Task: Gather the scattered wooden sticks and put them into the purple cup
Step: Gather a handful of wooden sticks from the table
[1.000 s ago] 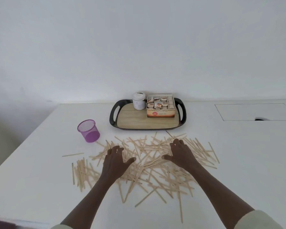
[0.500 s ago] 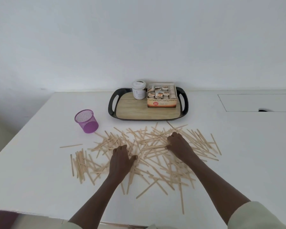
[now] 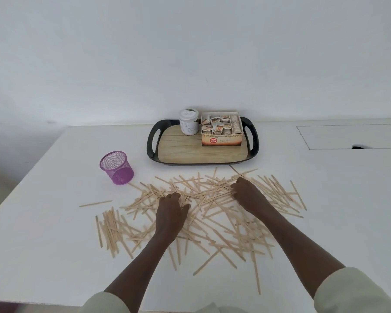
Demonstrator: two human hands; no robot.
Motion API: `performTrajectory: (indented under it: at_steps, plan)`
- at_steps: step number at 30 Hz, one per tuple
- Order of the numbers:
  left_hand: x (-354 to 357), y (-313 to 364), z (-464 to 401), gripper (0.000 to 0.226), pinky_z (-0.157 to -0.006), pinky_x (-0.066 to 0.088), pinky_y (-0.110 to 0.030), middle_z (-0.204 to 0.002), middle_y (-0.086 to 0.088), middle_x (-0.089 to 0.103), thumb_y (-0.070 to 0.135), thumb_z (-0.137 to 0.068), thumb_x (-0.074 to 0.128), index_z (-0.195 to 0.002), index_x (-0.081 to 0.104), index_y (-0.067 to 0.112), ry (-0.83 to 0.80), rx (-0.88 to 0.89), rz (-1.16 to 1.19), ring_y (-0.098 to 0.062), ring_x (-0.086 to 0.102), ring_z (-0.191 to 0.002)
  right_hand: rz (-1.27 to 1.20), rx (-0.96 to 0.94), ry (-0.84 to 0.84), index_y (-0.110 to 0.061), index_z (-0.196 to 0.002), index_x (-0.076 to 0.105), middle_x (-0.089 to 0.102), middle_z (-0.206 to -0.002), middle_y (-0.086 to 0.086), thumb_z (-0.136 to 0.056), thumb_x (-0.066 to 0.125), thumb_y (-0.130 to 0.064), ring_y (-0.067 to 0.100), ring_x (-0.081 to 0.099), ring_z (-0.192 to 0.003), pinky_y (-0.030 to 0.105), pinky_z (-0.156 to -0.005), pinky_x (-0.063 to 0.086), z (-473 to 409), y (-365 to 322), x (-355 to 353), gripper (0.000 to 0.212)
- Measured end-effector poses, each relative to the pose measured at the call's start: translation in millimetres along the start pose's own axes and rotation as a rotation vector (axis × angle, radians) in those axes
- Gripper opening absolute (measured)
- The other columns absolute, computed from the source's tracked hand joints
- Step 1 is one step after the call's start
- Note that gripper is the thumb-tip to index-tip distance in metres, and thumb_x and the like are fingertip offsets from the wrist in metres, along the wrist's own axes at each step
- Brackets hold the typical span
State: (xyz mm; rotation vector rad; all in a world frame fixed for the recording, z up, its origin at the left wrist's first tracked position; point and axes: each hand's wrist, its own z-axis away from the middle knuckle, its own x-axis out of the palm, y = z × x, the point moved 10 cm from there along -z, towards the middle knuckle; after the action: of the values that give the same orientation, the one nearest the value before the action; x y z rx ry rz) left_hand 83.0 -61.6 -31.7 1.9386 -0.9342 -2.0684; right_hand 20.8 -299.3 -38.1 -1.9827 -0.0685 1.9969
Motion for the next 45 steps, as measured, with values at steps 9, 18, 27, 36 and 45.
performTrajectory:
  at_steps: [9, 18, 27, 36, 45]
  plan:
    - [-3.3, 0.8, -8.8, 0.007, -0.067, 0.057, -0.039, -0.08, -0.006, 0.071, 0.012, -0.087, 0.065, -0.089, 0.067, 0.006, 0.011, 0.05, -0.078, -0.023, 0.067, -0.076, 0.053, 0.015, 0.009, -0.015, -0.058, 0.038, 0.043, -0.069, 0.001, -0.088, 0.048, 0.001, 0.018, 0.043, -0.068, 0.03, -0.061, 0.032, 2.3, -8.5, -5.7, 0.035]
    - [-6.0, 11.2, -18.6, 0.026, -0.051, 0.033, -0.024, -0.079, -0.011, 0.052, -0.011, -0.089, 0.041, -0.078, 0.061, 0.002, 0.023, 0.119, 0.017, -0.023, 0.05, -0.066, -0.188, 0.087, -0.01, 0.01, -0.08, 0.07, 0.072, -0.08, 0.022, -0.08, 0.057, 0.002, 0.03, 0.068, -0.083, 0.039, -0.075, 0.055, -0.3, 8.8, -15.6, 0.015]
    - [-15.7, 15.9, -40.6, 0.031, -0.052, 0.031, -0.015, -0.093, -0.006, 0.059, -0.013, -0.091, 0.032, -0.105, 0.056, 0.002, 0.052, -0.008, 0.237, -0.011, 0.049, -0.072, -0.484, 0.223, 0.108, -0.002, -0.086, 0.08, 0.078, -0.095, 0.01, -0.079, 0.069, 0.003, 0.01, 0.072, -0.086, -0.004, -0.059, 0.042, 0.1, 20.4, -47.7, 0.014]
    - [11.4, 14.7, -54.3, 0.035, -0.06, 0.042, -0.029, -0.099, -0.006, 0.061, 0.01, -0.096, 0.033, -0.121, 0.057, 0.006, -0.073, -0.351, 0.707, -0.019, 0.057, -0.078, -0.796, 0.336, 0.212, -0.01, -0.09, 0.081, 0.069, -0.062, -0.009, -0.077, 0.081, -0.011, -0.005, 0.059, -0.05, 0.013, -0.058, 0.045, -12.8, -9.2, -58.4, 0.013]
    - [46.3, 61.8, -37.6, 0.067, -0.063, 0.05, -0.025, -0.073, -0.005, 0.057, 0.071, -0.094, 0.034, -0.087, 0.051, 0.007, -0.337, -0.715, 1.497, -0.015, 0.055, -0.063, -0.838, 0.348, 0.206, -0.004, -0.085, 0.081, 0.075, -0.071, 0.004, -0.077, 0.076, -0.002, 0.002, 0.067, -0.059, 0.019, -0.061, 0.054, -30.0, -72.7, -49.1, 0.01]
